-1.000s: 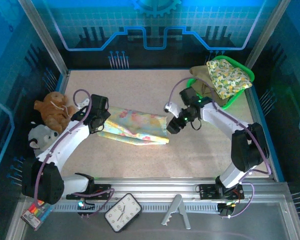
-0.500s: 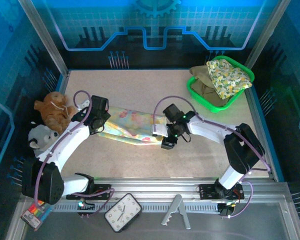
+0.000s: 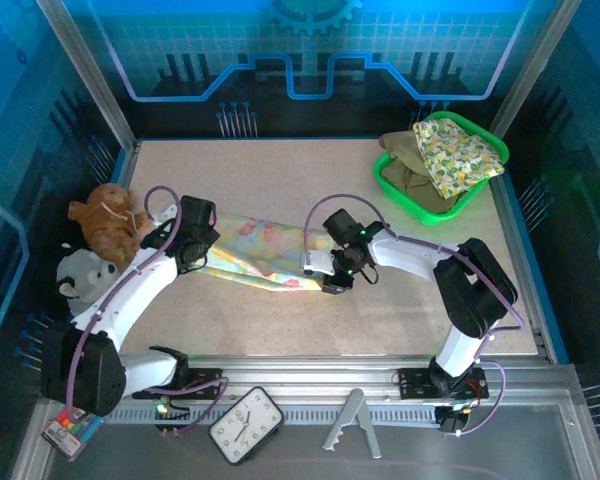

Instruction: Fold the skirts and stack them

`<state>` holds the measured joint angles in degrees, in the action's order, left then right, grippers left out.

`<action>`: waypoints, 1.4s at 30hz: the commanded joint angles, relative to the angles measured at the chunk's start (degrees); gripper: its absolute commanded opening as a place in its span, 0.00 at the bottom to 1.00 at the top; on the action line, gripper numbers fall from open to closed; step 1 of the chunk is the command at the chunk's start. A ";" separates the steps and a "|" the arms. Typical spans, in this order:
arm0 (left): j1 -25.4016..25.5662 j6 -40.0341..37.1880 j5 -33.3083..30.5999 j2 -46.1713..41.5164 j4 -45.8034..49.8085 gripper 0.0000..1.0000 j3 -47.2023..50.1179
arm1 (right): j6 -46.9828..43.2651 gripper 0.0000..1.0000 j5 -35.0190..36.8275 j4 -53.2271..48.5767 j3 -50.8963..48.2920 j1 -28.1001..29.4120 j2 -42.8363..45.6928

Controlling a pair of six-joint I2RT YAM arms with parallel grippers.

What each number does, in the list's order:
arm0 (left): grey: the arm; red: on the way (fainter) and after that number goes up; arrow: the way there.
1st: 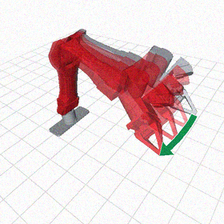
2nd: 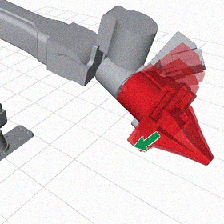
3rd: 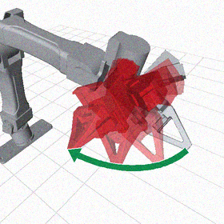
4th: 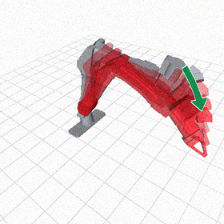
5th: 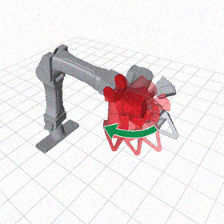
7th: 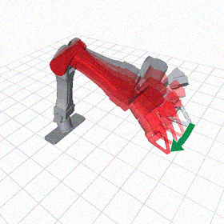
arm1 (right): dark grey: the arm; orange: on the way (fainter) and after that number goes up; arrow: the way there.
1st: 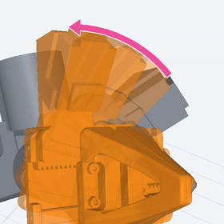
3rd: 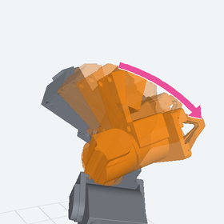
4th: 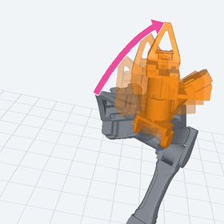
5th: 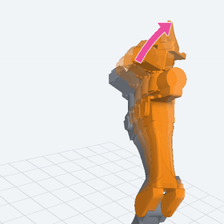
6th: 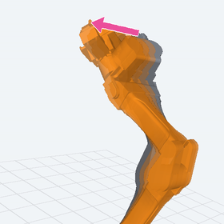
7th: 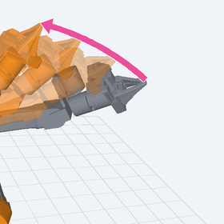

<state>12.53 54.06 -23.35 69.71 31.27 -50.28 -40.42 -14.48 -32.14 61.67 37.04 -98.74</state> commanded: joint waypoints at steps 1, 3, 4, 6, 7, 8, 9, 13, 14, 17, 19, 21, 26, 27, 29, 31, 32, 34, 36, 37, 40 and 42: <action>-0.41 0.87 -1.61 -1.15 0.96 0.00 0.74 | -0.33 0.40 -4.71 -3.88 2.80 -0.74 0.02; -0.41 0.79 -1.61 -1.16 0.91 0.00 0.72 | -0.39 0.42 -5.60 -5.24 3.44 -0.94 0.20; -0.41 0.83 -1.62 -1.15 0.91 0.00 0.71 | -0.38 0.41 -6.02 -5.53 3.48 -1.08 0.38; -0.40 0.79 -1.61 -1.16 0.95 0.00 0.73 | -0.26 0.38 -7.18 -5.70 3.38 -1.40 0.74; -0.41 0.71 -1.61 -1.16 0.93 0.00 0.76 | -0.04 0.35 -7.40 -5.75 3.37 -1.51 0.82; -0.41 0.77 -1.65 -1.16 0.91 0.00 0.73 | -0.01 0.33 -7.21 -5.86 3.46 -1.54 0.75; -0.41 0.78 -1.69 -1.16 0.90 0.00 0.87 | -0.18 0.33 -6.77 -6.13 3.46 -1.54 0.46; -0.41 0.69 -1.71 -1.15 0.94 0.00 0.86 | -0.71 0.31 -4.63 -6.88 3.38 -1.52 -1.04; -0.41 0.71 -1.74 -1.15 0.90 0.00 0.83 | -0.69 0.31 -4.16 -6.67 3.37 -1.53 -1.33; -0.41 0.84 -1.72 -1.16 0.90 0.00 0.88 | -0.29 0.31 -3.22 -5.31 3.20 -1.44 -2.03; -0.41 0.79 -1.70 -1.19 0.97 0.00 0.96 | 0.38 0.31 -2.69 -3.70 2.89 -1.35 -2.18; -0.41 0.94 -1.70 -1.24 0.95 0.00 1.02 | 0.97 0.30 -1.53 -2.05 2.50 -1.27 -2.15; -0.41 0.40 -2.38 -1.69 1.44 0.00 0.78 | 1.27 0.00 0.05 0.73 0.92 -1.34 1.41; -0.41 0.20 -3.19 -2.48 2.25 0.00 0.40 | 1.32 0.00 0.12 0.70 0.81 -1.60 3.48; -0.49 -0.64 -4.73 -5.05 3.96 0.00 -1.19 | 1.45 0.00 1.29 -0.64 1.54 -2.01 8.24; -0.67 -3.91 -5.02 -8.84 5.56 0.00 -5.18 | 1.20 0.00 3.95 -2.44 3.14 -2.26 14.57; -0.67 -5.38 -5.06 -10.39 6.32 0.00 -7.54 | 1.00 0.00 4.94 -2.94 3.87 -2.46 17.50; -0.67 -8.84 -5.29 -13.45 7.66 0.00 -13.58 | 0.77 0.00 6.24 -3.75 6.04 -3.24 23.82; -0.67 -12.49 -3.78 -15.41 6.92 0.00 -19.17 | 0.93 0.00 6.92 -4.82 9.17 -4.20 28.92; -0.67 -14.50 -2.34 -15.89 6.29 0.00 -22.35 | 0.93 0.00 7.44 -5.76 11.38 -4.56 30.84; -0.67 -20.71 6.02 -14.47 6.08 0.00 -33.22 | -0.45 0.00 9.44 -7.21 17.45 -4.81 34.95; -0.62 -23.38 11.93 -12.95 6.66 0.00 -40.11 | -1.72 0.00 10.07 -7.90 21.26 -4.83 36.87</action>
<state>12.49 38.83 -18.22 55.53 37.45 -84.03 -40.16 -7.46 -35.53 79.79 33.06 -63.92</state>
